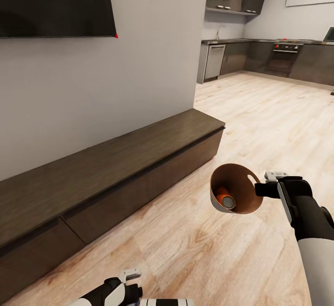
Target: Put the three can of soda from the living room inside the tash can in the kitchen.
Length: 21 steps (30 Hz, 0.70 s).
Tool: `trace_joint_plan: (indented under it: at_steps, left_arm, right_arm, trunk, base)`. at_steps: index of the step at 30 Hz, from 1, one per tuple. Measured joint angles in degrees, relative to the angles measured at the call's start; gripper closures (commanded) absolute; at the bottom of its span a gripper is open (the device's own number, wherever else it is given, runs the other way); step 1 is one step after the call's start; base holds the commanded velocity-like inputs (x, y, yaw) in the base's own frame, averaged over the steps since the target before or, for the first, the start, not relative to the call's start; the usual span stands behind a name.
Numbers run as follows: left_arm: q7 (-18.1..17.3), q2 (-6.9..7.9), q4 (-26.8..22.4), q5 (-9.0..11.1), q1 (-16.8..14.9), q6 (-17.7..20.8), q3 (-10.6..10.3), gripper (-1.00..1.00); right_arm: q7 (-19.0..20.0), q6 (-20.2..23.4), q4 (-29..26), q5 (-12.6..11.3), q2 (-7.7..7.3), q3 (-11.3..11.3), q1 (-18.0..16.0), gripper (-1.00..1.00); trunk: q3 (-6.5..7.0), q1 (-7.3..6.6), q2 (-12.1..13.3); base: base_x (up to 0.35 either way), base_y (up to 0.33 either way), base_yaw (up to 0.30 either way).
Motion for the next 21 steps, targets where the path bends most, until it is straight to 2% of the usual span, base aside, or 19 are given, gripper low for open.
trace_joint_plan:
  at_steps: [6, 21]
  left_arm:
    - [0.0, 0.06, 0.0, 0.0, 0.0, -0.5, 0.0, -1.00]
    - [-0.1, 0.05, 0.0, 0.0, 0.0, -2.5, 0.0, -1.00]
  right_arm:
    - [0.0, 0.0, 0.0, 0.0, 0.01, 0.0, 0.0, 1.00]
    - [0.0, 0.0, 0.0, 0.0, -0.07, 0.0, 0.0, 1.00]
  trunk:
    - [-1.10, 0.13, -0.1]
    - [-1.11, 0.13, -0.1]
  base:
    - [0.000, 0.000, 0.000]
    - [0.000, 0.000, 0.000]
